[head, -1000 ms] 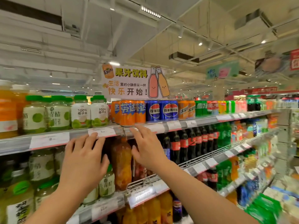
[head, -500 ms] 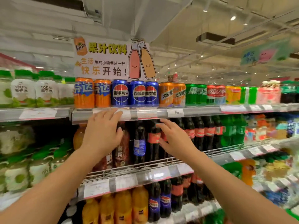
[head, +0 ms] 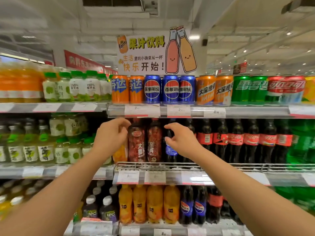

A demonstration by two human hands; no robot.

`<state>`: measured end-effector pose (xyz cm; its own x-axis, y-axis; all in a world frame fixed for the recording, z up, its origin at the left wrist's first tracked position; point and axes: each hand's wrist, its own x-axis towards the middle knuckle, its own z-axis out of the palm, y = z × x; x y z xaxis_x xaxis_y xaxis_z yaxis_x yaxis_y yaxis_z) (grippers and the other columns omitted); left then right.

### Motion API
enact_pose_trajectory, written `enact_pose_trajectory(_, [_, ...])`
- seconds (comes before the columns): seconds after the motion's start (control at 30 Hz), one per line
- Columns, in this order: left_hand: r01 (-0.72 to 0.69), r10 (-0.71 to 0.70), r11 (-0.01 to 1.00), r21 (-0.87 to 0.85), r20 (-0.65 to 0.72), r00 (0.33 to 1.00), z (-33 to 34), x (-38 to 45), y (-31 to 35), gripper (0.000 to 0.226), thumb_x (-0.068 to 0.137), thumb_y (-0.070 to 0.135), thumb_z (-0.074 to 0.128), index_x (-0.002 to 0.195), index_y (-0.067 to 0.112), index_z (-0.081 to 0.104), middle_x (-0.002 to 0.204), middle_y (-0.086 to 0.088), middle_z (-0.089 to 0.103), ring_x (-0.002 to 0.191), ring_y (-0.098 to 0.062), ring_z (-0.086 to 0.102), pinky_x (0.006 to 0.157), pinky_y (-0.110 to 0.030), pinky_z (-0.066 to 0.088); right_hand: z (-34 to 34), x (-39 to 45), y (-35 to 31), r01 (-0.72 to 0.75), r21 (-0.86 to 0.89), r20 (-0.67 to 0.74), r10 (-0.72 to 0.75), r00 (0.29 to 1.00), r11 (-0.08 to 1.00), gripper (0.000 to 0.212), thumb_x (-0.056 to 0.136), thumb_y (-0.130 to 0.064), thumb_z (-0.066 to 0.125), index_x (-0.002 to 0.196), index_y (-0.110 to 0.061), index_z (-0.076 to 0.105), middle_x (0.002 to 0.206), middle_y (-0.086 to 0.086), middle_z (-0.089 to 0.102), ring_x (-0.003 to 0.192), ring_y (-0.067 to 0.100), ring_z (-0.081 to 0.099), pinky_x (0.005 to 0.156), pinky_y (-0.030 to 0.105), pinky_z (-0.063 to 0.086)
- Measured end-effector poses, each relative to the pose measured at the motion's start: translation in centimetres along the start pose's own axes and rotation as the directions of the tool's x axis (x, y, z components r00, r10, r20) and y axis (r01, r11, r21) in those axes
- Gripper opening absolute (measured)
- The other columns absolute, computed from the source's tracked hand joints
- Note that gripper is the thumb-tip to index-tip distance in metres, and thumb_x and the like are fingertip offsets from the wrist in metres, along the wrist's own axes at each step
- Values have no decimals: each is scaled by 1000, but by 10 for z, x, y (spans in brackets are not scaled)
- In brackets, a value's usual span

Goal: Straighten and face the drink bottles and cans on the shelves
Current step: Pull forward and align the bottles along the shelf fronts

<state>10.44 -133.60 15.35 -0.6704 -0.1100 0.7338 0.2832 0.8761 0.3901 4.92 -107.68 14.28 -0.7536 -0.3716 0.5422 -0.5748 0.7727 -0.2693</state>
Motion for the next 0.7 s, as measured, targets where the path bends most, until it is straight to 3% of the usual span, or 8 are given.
enact_pose_trajectory(0.13, [133, -138, 990, 48, 107, 985, 6, -9, -24, 28, 94, 19, 58, 118, 30, 68, 113, 10, 71, 80, -10, 67, 79, -37, 59, 30, 37, -29, -78, -2, 32, 78, 996, 997, 66, 94, -39, 61, 149, -11, 38, 144, 13, 46, 121, 35, 55, 98, 48, 49])
enact_pose_trajectory(0.23, [175, -178, 984, 30, 117, 977, 8, -8, -44, 32, 94, 17, 58, 122, 28, 67, 115, 10, 70, 72, -9, 67, 74, -36, 60, 44, 55, -42, -181, -22, 23, 182, 983, 983, 52, 95, -44, 62, 128, -6, 47, 121, 15, 56, 108, 38, 59, 86, 45, 52])
enact_pose_trajectory(0.37, [151, -152, 988, 17, 134, 979, 21, -2, -54, 33, 92, 16, 59, 122, 28, 67, 117, 9, 70, 80, -9, 67, 77, -34, 58, 51, 74, -45, -297, 12, 15, 297, 955, 955, 42, 94, -52, 64, 102, -14, 48, 97, 7, 63, 92, 32, 66, 80, 41, 57])
enact_pose_trajectory(0.5, [96, -95, 995, 0, 92, 991, 34, 8, -57, 26, 91, 19, 61, 116, 28, 67, 112, 7, 69, 93, -17, 66, 82, -39, 57, 56, 88, -44, -364, -35, 87, 366, 927, 931, 37, 91, -51, 67, 104, -18, 57, 94, 9, 73, 82, 30, 74, 78, 44, 62])
enact_pose_trajectory(0.6, [126, -125, 992, -15, 47, 991, 42, 13, -65, 23, 90, 22, 63, 112, 24, 68, 109, 3, 69, 93, -20, 65, 85, -39, 55, 51, 91, -47, -324, -102, 81, 332, 940, 941, 35, 92, -44, 70, 109, -15, 59, 96, 10, 71, 81, 30, 73, 76, 43, 63])
enact_pose_trajectory(0.7, [105, -102, 992, -65, 44, 994, 49, 10, -72, 20, 91, 21, 63, 111, 23, 68, 108, 1, 69, 89, -20, 65, 84, -39, 55, 41, 89, -48, -279, -96, 102, 289, 952, 955, 30, 92, -38, 72, 99, -14, 55, 81, 4, 64, 62, 21, 70, 50, 29, 56])
